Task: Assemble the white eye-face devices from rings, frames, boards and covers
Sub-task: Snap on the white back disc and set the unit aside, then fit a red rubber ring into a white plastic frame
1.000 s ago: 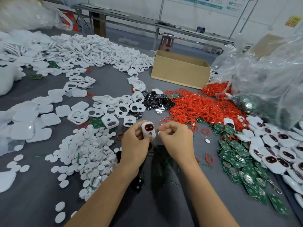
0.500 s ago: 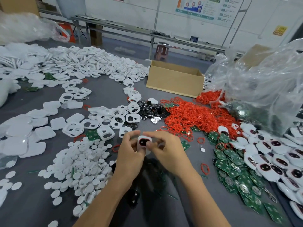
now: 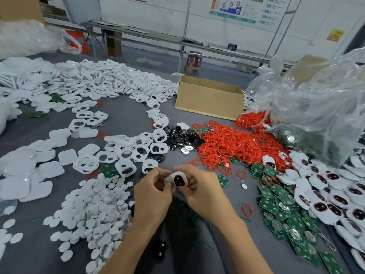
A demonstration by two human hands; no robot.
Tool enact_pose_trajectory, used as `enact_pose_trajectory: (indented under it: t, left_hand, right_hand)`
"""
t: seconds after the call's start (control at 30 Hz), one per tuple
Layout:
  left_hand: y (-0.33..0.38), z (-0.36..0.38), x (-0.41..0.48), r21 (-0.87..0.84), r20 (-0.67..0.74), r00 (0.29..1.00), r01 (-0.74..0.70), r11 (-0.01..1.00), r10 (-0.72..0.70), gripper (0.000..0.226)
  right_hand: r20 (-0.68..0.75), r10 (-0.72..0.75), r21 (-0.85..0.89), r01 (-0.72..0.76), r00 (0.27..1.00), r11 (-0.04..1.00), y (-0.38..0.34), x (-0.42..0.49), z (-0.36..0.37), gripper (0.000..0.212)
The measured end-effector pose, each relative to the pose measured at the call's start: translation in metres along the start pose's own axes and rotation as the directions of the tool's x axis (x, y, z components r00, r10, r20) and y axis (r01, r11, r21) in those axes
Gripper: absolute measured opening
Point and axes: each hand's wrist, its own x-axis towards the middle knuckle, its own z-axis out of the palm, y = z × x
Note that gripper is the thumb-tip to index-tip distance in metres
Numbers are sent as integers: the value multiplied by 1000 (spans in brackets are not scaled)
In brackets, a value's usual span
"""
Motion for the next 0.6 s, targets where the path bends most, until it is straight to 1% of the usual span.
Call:
enact_pose_trajectory:
  t: [0.07, 0.1, 0.13, 0.17, 0.27, 0.37, 0.43, 0.5, 0.53, 0.57, 0.6]
  left_hand:
    - [-1, -1, 2, 22, -20, 1000, 18, 1000, -18, 33]
    - [-1, 0, 2, 29, -24, 999, 28, 999, -28, 30]
    - [0, 0, 2, 31, -23, 999, 37, 999, -37, 29]
    - [0, 0, 1, 28, -20, 999, 44, 999, -43, 28]
    - [0, 1, -1, 26, -26, 999, 46, 999, -45, 29]
    - [1, 1, -1, 6, -21, 999, 50, 999, -49, 31]
    - [2, 2, -1, -50, -7, 999, 54, 997, -54, 34]
    - [3, 2, -2, -120, 0, 998, 70, 990, -70, 36]
    - [4, 2, -3, -150, -6, 997, 78, 986, -80, 36]
    - [4, 2, -4, -174, -17, 996, 82, 981, -86, 35]
    - [3, 2, -5, -190, -28, 996, 82, 978, -89, 33]
  right_hand:
    - [74, 6, -61, -1, 997, 998, 1, -3, 4, 61]
    - [93, 0, -95, 9, 996, 995, 0, -5, 7, 68]
    - [96, -14, -107, 25, 995, 994, 0, -6, 9, 71]
    - [83, -36, -108, 45, 996, 993, 1, -7, 11, 69]
    - [29, -79, -128, 82, 996, 988, 2, -8, 14, 55]
    - [-5, -66, -152, 65, 998, 986, 2, -9, 14, 50]
    - [-57, -31, -204, 19, 998, 979, 4, -7, 10, 45]
    - [-124, 4, -239, -34, 992, 970, 8, -4, 3, 31]
    - [-124, 49, -217, -75, 991, 973, 11, -3, -3, 24]
    - [-86, 120, -177, -133, 989, 975, 14, 0, -9, 23]
    - [-15, 204, -135, -204, 979, 970, 15, 3, -16, 25]
